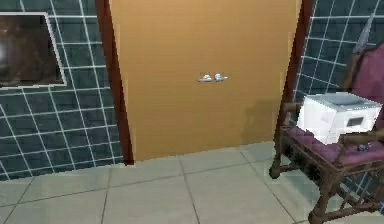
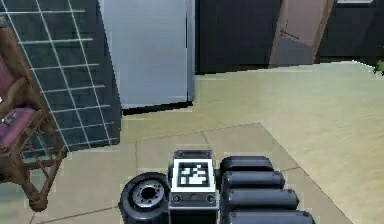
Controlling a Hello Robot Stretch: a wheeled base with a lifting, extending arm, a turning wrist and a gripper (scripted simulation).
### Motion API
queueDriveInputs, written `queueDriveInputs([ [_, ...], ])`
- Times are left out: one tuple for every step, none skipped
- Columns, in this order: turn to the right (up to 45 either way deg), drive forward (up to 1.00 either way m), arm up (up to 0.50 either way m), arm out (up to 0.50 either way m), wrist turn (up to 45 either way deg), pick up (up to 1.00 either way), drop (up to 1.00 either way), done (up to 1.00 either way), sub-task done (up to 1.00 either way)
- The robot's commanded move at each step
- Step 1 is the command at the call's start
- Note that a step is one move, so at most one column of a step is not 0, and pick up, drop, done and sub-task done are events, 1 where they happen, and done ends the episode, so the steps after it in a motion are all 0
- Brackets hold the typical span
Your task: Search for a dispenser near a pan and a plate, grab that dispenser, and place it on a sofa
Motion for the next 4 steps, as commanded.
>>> queueDriveInputs([
  [45.0, 0.00, 0.00, 0.00, 0.0, 0.00, 0.00, 0.00, 0.00],
  [45.0, 0.00, 0.00, 0.00, 0.0, 0.00, 0.00, 0.00, 0.00],
  [21.0, 0.00, 0.00, 0.00, 0.0, 0.00, 0.00, 0.00, 0.00],
  [-45.0, 0.00, 0.00, 0.00, 0.0, 0.00, 0.00, 0.00, 0.00],
])
